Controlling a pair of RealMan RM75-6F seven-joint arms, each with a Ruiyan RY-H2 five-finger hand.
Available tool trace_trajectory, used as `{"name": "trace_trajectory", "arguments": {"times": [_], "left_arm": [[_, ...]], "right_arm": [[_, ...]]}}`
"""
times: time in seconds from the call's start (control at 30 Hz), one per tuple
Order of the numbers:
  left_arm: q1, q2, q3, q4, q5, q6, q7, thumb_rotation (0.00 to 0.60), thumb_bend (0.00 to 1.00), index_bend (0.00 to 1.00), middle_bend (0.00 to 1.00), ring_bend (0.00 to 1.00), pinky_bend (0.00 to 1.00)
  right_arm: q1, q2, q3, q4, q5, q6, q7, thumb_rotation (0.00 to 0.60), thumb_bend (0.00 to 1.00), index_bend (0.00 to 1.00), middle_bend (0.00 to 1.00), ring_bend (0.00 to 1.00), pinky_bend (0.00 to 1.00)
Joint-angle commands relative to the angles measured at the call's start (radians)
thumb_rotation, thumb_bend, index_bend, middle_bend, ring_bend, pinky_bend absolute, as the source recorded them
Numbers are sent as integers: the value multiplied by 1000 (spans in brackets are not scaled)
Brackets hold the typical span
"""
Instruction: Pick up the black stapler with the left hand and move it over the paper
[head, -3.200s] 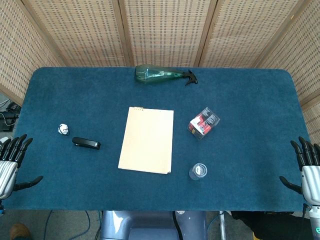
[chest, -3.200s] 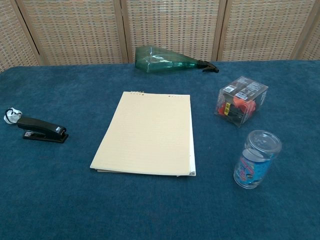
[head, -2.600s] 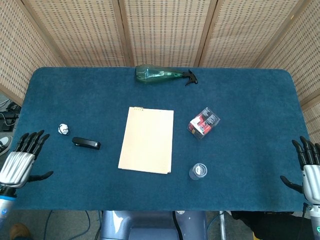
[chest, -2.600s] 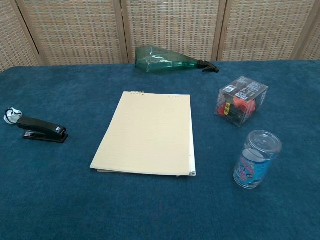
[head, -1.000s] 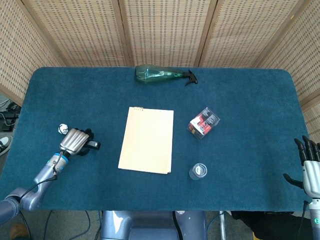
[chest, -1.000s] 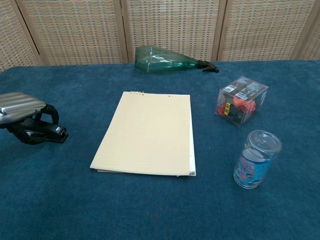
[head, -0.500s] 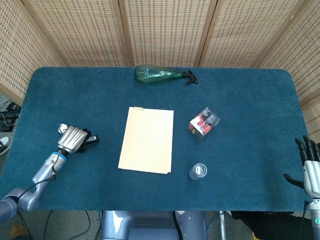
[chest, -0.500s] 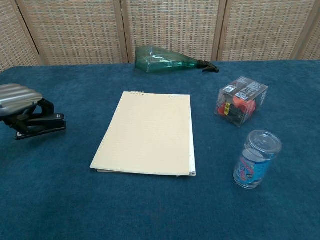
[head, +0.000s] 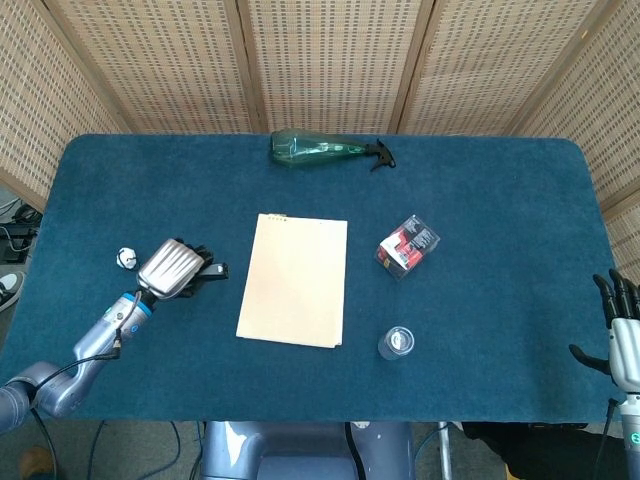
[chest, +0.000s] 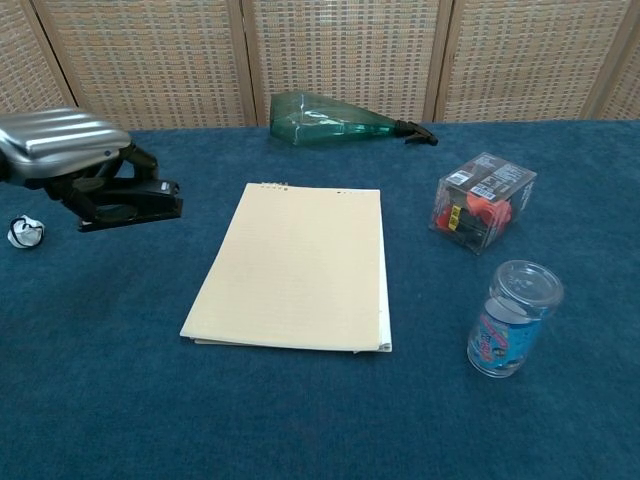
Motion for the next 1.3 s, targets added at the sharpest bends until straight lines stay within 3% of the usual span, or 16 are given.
{"name": "trace_trajectory", "arguments": {"times": [0.03, 0.4, 0.7, 0.8, 0.9, 0.97, 1.07, 1.3], "left_arm": [[-67, -9, -46, -63, -47, -56, 96, 600, 604, 586, 475, 603, 546], [-186, -196, -66, 21, -191, -175, 242, 600, 591, 585, 475, 603, 546], [-221, -280, -52, 113, -229, -180, 272, 600, 560, 579, 475, 603, 540], [-223, -301, -48, 135, -221, -168, 248, 600, 470, 557, 460, 602, 535], [-225, -322, -39, 158, -212, -165, 226, 600, 141, 421, 318, 466, 454], [-228, -328, -29, 165, -217, -182, 215, 600, 5, 180, 102, 206, 281], [-225, -318, -33, 137, -256, -182, 238, 600, 0, 1, 0, 6, 73], [-189, -214, -64, -27, -209, -70, 158, 600, 0, 0, 0, 0, 14]], "right_arm": [[6, -3, 6, 6, 14, -12, -3, 600, 0, 0, 0, 0, 0], [19, -19, 15, 41, 63, -55, -10, 600, 0, 0, 0, 0, 0], [7, -18, 13, 62, 78, -55, 9, 600, 0, 0, 0, 0, 0], [3, -15, 12, 62, 76, -52, 15, 600, 0, 0, 0, 0, 0], [0, -13, 12, 60, 75, -47, 19, 600, 0, 0, 0, 0, 0], [-3, -11, 12, 57, 73, -43, 21, 600, 0, 0, 0, 0, 0], [-5, -9, 10, 51, 65, -36, 20, 600, 0, 0, 0, 0, 0], [-9, -2, 10, 42, 53, -25, 31, 600, 0, 0, 0, 0, 0]]}}
